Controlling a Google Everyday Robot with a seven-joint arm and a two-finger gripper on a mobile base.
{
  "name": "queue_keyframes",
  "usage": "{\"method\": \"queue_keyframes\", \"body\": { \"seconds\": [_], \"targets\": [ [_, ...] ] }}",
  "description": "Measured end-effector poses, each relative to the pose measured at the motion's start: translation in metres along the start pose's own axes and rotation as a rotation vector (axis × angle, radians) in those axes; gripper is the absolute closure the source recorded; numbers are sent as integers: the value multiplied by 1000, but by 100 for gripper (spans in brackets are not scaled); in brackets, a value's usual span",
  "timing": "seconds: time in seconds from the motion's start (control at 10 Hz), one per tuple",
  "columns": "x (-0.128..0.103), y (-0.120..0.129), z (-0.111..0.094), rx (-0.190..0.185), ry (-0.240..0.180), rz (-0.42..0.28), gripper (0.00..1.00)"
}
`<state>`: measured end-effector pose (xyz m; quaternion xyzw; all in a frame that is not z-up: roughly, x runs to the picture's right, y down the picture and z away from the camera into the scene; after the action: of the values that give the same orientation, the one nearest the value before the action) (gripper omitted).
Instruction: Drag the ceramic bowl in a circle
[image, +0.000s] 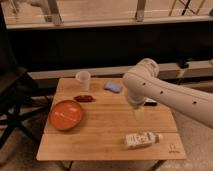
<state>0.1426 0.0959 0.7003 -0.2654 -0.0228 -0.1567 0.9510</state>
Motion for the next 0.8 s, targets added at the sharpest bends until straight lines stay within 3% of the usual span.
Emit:
{"method": "queue_keyframes", "body": {
  "seconds": [0.4, 0.8],
  "targets": [
    [-48, -18, 7, 8, -5, -90, 20],
    [-64, -23, 16, 14, -8, -173, 20]
  ]
}}
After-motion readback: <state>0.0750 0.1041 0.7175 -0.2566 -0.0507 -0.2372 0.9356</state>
